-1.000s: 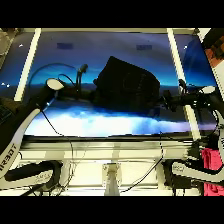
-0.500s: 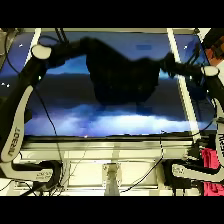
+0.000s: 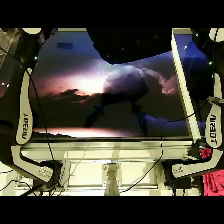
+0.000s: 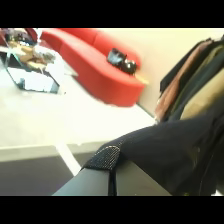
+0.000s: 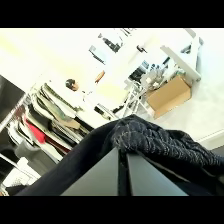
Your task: Fold the clothes and pants, and hang the long-sleeved shirts on hangers.
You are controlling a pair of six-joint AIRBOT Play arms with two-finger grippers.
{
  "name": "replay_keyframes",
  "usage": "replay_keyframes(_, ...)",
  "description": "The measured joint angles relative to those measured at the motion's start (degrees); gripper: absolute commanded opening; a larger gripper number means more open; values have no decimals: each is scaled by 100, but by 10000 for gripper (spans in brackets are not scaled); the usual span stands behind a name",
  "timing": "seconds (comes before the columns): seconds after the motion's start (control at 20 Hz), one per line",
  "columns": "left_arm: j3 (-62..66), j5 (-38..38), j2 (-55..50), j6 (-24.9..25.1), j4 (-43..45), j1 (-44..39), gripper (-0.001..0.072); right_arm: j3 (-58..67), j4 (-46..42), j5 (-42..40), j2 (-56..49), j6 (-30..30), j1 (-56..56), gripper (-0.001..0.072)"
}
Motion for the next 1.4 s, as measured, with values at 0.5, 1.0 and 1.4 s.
replay_keyframes(0.5, -1327, -3189, 160, -503, 1443, 223, 7, -503, -1665, 4474, 358, 448, -546, 21)
replay_keyframes(1.0, -5324, -3567, 2476, -973, 2675, -229, 8, -5921, -2006, 5576, 3421, 542, -610, 22)
replay_keyframes(1.4, -6806, -3554, 3453, -994, 3440, -632, 9, -8450, -1921, 6201, 4878, 903, -610, 22)
